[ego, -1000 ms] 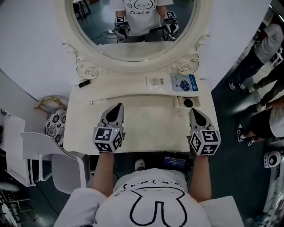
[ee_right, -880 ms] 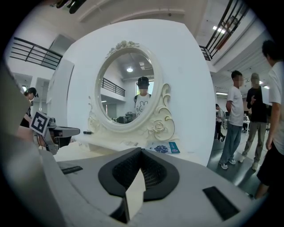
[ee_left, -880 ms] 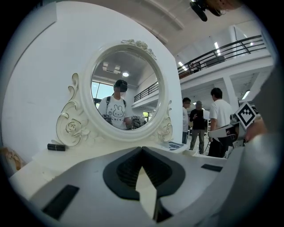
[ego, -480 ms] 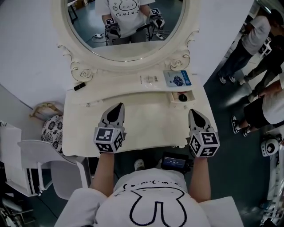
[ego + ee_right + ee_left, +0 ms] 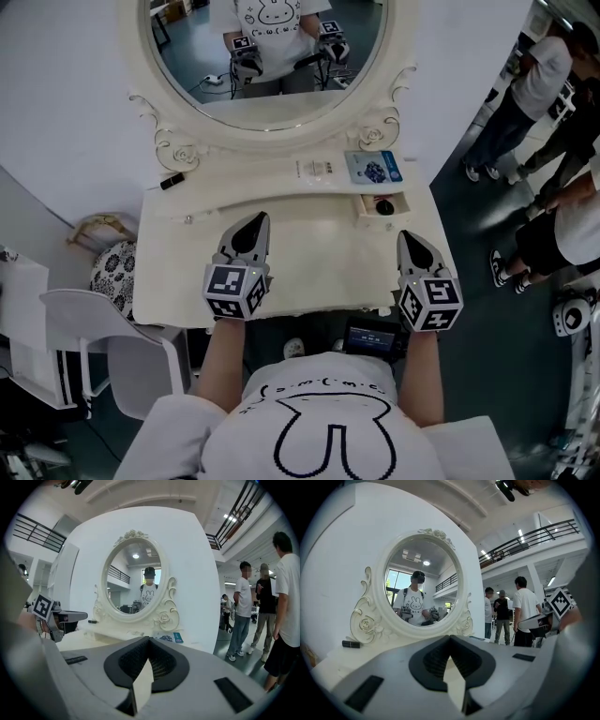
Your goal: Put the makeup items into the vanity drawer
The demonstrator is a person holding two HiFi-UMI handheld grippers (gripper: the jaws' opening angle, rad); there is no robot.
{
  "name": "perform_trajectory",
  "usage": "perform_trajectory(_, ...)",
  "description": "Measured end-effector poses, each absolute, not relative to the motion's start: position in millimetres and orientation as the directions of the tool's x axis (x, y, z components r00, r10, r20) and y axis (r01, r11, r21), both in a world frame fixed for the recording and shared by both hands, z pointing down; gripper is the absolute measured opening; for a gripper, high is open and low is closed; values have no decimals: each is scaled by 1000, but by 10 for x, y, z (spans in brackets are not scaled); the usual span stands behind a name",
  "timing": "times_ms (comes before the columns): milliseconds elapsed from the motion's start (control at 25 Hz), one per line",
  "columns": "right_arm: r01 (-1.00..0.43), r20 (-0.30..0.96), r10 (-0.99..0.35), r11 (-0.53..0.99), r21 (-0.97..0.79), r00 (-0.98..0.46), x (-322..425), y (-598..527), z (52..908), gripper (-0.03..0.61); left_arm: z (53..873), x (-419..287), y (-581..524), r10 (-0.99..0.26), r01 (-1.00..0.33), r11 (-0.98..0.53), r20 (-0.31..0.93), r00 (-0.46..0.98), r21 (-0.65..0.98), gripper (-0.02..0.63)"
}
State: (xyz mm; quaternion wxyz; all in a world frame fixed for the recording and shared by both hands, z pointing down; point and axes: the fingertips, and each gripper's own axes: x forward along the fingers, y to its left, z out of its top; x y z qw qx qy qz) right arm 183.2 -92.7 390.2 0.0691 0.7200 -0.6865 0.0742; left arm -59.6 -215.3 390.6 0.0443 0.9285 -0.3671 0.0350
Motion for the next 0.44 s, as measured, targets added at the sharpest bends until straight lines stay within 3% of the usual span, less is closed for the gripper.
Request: perform_trajectory(440,-995,181,-979,-95,-15,90,2073,-871,3784,-9,3784,-460,-2093,-679,-682,-730,75,731,39,14)
